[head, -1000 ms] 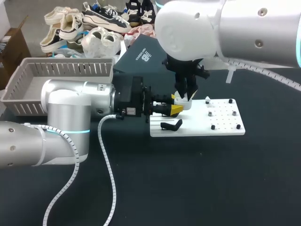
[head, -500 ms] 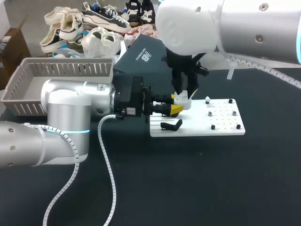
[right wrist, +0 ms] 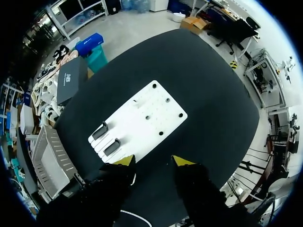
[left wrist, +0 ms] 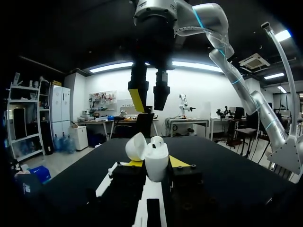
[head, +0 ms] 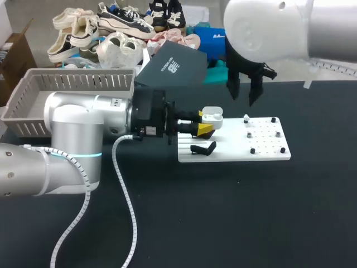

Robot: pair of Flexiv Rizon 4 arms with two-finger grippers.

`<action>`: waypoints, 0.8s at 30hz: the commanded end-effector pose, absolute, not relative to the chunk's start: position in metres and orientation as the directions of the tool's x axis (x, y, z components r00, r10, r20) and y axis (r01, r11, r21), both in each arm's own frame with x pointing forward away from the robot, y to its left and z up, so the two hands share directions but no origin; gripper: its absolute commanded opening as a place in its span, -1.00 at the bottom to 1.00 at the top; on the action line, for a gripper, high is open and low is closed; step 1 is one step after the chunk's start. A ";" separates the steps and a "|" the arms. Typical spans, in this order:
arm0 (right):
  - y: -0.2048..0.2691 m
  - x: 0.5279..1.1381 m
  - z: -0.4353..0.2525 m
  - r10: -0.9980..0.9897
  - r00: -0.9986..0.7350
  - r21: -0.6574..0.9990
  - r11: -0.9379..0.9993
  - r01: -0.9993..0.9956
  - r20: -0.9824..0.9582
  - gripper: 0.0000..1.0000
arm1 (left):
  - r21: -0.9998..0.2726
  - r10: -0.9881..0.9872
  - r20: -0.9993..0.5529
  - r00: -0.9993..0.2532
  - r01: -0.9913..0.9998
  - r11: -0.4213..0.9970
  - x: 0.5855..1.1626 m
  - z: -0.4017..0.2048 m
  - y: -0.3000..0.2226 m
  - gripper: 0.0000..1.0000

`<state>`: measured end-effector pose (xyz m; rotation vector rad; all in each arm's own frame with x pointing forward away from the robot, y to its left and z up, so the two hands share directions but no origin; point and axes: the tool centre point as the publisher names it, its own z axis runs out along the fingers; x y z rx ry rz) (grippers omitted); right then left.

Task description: Pick up each earbud case from the left stands, insert the matching earbuds, close the lid, and place the case in the box.

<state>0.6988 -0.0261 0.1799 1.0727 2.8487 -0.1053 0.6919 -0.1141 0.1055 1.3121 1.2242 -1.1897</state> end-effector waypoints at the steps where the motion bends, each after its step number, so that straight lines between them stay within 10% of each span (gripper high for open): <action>1: -0.041 0.690 0.176 0.669 -0.726 0.082 0.742 0.665 -0.158 0.62 | 0.023 0.076 -0.997 0.026 0.999 -0.050 0.691 0.106 -0.111 -1.00; 7: -0.054 0.700 0.172 0.684 -0.707 0.106 0.728 0.677 -0.180 1.00 | 0.023 0.076 -0.997 0.026 0.999 -0.050 0.691 0.106 -0.111 -1.00; 24: -0.056 0.700 0.173 0.669 -0.724 0.105 0.742 0.662 -0.167 1.00 | 0.023 0.076 -0.997 0.026 0.999 -0.050 0.691 0.106 -0.111 -1.00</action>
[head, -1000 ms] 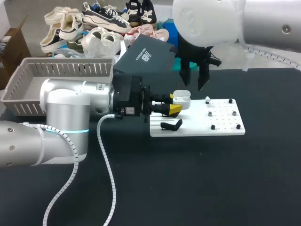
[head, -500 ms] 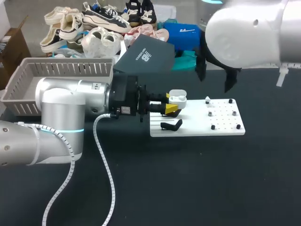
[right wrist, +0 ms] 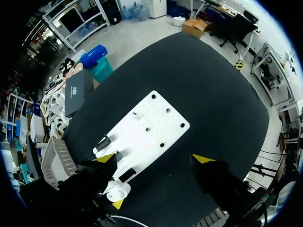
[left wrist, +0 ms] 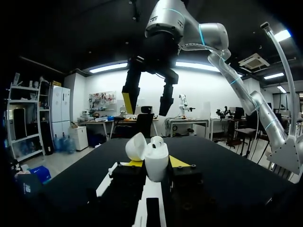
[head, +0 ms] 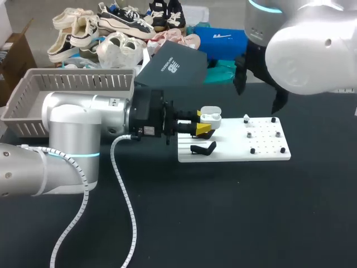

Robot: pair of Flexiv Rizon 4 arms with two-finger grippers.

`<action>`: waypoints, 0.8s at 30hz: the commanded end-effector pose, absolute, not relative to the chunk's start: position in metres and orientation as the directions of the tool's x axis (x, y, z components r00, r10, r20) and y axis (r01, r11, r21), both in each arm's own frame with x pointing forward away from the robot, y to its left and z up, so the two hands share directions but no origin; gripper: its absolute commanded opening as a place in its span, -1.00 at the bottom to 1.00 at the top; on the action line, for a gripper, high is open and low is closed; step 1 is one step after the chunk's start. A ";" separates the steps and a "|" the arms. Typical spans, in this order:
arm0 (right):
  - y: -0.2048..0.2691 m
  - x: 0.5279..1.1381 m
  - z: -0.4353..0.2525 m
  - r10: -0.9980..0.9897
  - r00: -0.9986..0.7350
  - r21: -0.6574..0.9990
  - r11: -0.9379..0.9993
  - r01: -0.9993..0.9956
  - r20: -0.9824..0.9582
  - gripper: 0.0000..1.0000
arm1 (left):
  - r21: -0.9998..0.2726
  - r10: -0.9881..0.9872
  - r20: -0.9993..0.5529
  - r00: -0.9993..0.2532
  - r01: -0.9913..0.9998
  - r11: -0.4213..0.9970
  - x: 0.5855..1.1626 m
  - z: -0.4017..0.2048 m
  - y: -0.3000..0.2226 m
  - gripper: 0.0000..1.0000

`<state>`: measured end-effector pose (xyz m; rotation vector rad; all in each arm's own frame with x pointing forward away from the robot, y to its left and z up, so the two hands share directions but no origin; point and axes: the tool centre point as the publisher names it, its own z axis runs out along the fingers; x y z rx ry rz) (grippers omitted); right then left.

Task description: Pick up each earbud case from the left stands, insert the matching earbuds, close the lid, and place the case in the box.

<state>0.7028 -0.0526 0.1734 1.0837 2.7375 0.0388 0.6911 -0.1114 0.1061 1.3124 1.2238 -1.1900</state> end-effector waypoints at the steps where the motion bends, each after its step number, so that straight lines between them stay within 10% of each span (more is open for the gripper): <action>1: -0.056 0.700 0.173 0.664 -0.728 0.106 0.747 0.656 -0.172 1.00 | 0.023 0.076 -0.997 0.026 0.999 -0.050 0.691 0.106 -0.111 -1.00; 24: -0.068 0.737 0.143 0.592 -0.774 0.162 0.806 0.570 -0.222 1.00 | 0.023 0.076 -0.997 0.026 0.999 -0.050 0.691 0.106 -0.111 -1.00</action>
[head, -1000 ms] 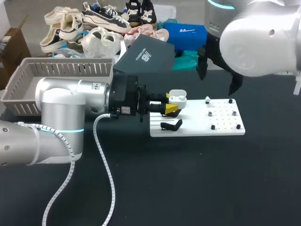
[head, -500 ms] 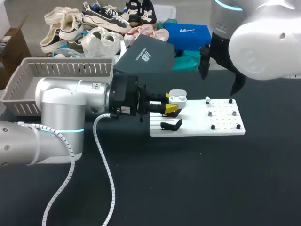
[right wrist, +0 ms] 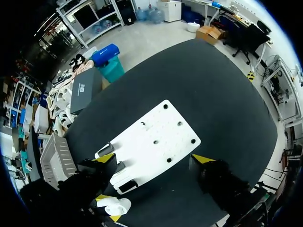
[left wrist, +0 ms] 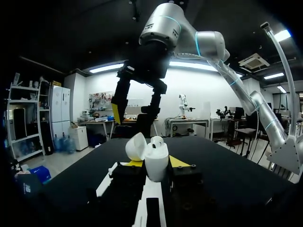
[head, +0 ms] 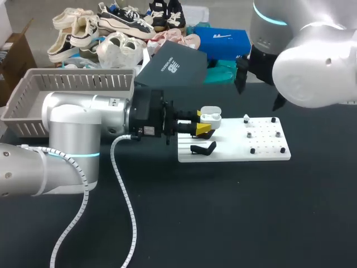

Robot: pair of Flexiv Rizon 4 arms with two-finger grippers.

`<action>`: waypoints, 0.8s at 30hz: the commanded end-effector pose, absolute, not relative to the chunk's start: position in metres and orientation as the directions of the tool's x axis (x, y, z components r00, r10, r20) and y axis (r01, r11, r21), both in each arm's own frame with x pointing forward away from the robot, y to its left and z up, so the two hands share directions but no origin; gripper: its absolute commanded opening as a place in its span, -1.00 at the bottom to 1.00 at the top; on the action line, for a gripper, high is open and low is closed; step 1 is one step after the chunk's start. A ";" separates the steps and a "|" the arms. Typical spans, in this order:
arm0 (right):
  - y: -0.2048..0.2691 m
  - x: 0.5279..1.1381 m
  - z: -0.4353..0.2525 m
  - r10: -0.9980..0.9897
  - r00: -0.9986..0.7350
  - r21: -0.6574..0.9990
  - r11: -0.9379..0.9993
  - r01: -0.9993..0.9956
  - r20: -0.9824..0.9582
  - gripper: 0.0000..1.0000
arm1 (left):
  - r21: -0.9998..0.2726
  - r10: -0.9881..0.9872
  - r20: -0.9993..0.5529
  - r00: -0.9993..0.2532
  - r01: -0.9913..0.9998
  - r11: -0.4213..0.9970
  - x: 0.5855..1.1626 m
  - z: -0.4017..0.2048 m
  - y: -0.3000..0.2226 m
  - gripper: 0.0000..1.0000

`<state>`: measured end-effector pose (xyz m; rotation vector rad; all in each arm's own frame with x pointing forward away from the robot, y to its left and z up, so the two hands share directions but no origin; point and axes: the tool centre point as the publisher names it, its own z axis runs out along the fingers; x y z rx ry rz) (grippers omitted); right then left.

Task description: Pick up each earbud case from the left stands, insert the matching earbuds, close the lid, and place the case in the box.

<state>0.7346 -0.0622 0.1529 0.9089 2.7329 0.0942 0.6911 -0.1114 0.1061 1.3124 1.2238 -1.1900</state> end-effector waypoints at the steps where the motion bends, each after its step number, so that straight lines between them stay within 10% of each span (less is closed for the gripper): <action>1: -0.069 0.740 0.140 0.587 -0.779 0.163 0.809 0.564 -0.221 1.00 | 0.023 0.076 -0.997 0.026 0.999 -0.050 0.691 0.106 -0.111 -1.00; 11: -0.068 0.755 0.115 0.534 -0.823 0.173 0.845 0.507 -0.196 0.35 | 0.023 0.076 -0.997 0.026 0.999 -0.050 0.691 0.106 -0.111 -1.00; 24: -0.066 0.762 0.089 0.427 -0.875 0.158 0.903 0.400 -0.228 0.18 | 0.023 0.076 -0.997 0.026 0.999 -0.050 0.691 0.106 -0.111 -1.00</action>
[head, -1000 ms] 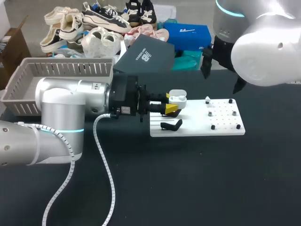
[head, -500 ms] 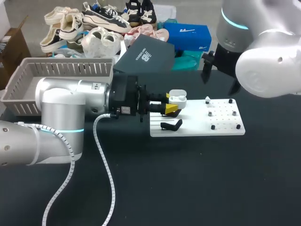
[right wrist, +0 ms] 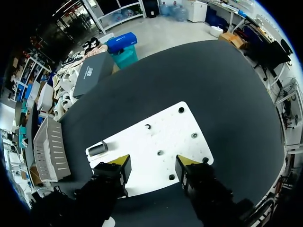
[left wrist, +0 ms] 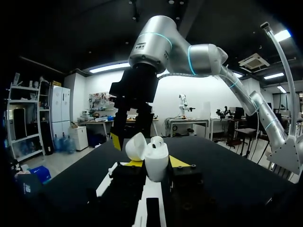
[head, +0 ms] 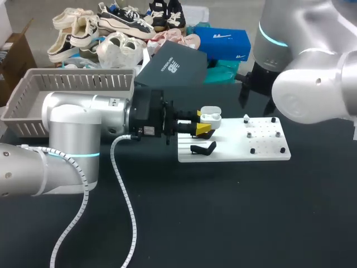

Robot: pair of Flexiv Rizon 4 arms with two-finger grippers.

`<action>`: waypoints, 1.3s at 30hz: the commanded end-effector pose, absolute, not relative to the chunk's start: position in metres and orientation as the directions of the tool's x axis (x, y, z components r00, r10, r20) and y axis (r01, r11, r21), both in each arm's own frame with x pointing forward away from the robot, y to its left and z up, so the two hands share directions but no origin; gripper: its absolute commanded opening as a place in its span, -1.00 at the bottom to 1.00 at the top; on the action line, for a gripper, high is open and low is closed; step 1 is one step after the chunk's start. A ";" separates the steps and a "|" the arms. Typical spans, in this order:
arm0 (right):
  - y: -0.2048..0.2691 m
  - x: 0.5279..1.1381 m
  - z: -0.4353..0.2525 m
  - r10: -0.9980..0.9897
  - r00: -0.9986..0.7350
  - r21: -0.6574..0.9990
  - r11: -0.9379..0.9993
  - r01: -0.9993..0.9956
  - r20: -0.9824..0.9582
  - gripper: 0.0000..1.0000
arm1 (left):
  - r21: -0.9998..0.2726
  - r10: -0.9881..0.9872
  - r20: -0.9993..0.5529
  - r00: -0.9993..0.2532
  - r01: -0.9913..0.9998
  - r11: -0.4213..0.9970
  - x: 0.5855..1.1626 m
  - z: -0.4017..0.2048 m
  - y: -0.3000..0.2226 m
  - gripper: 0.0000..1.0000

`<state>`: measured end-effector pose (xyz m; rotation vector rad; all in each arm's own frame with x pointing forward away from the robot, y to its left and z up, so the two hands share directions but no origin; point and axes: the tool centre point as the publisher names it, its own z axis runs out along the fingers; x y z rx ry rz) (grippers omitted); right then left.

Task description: Pick up each earbud case from the left stands, insert the matching earbuds, close the lid, and place the case in the box.

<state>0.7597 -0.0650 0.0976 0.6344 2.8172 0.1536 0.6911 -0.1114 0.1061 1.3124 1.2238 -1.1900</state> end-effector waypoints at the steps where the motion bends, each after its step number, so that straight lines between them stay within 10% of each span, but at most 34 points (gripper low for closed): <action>1: -0.066 0.763 0.088 0.423 -0.876 0.158 0.905 0.395 -0.232 0.15 | 0.023 0.076 -0.997 0.026 0.999 -0.050 0.691 0.106 -0.111 -1.00; 39: -0.051 0.801 0.028 0.405 -0.888 0.074 0.914 0.399 -0.217 -0.22 | 0.023 0.076 -0.997 0.026 0.999 -0.050 0.691 0.106 -0.111 -1.00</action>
